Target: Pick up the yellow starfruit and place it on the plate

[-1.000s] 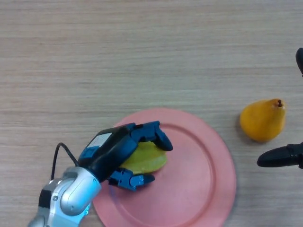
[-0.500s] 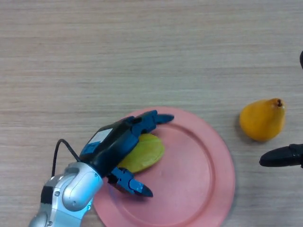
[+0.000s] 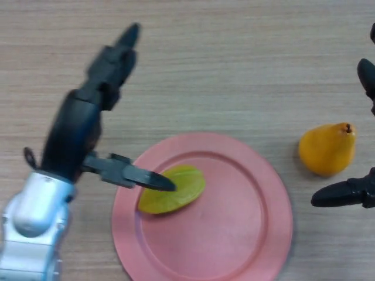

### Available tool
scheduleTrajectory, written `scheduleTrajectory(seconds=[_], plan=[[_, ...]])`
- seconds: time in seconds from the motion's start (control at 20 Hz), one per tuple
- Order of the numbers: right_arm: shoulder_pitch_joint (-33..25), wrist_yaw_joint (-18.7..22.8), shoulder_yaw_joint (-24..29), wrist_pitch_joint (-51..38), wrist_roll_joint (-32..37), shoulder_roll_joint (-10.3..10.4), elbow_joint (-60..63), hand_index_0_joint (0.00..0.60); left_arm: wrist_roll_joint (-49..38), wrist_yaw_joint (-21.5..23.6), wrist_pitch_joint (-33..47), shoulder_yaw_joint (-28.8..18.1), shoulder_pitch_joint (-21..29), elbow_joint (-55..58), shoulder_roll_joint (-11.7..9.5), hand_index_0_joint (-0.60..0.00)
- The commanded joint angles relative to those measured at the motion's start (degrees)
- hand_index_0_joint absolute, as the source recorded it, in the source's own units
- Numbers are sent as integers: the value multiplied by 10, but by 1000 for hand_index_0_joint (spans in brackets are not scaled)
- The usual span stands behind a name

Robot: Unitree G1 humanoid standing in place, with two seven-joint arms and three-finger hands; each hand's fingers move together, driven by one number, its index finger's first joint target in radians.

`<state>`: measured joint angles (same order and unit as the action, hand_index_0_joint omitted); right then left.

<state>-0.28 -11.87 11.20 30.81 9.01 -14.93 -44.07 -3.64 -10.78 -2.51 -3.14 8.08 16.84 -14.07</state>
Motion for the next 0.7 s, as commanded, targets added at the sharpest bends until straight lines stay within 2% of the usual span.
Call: scheduleTrajectory(seconds=[0.05, 0.2, 0.4, 0.55, 0.7], plan=[[-8, 17, 19, -79, 4, -8, -31, 0, -23, 16, 33, -49, 7, 55, -27, 0], [-5, 18, 30, -89, 18, -9, -30, 0, -60, 6, -17, -78, -4, 95, -37, 0], [-9, 33, 23, -94, 24, -8, -16, 0, -78, 9, -35, -99, -15, 112, -45, 0], [-28, 51, 6, -98, 21, -8, -6, 0, -81, 9, -58, -110, -9, 115, -51, 0], [-41, 49, 4, -94, 25, -16, 6, 0, -80, 21, -63, -118, 2, 108, -60, 0]])
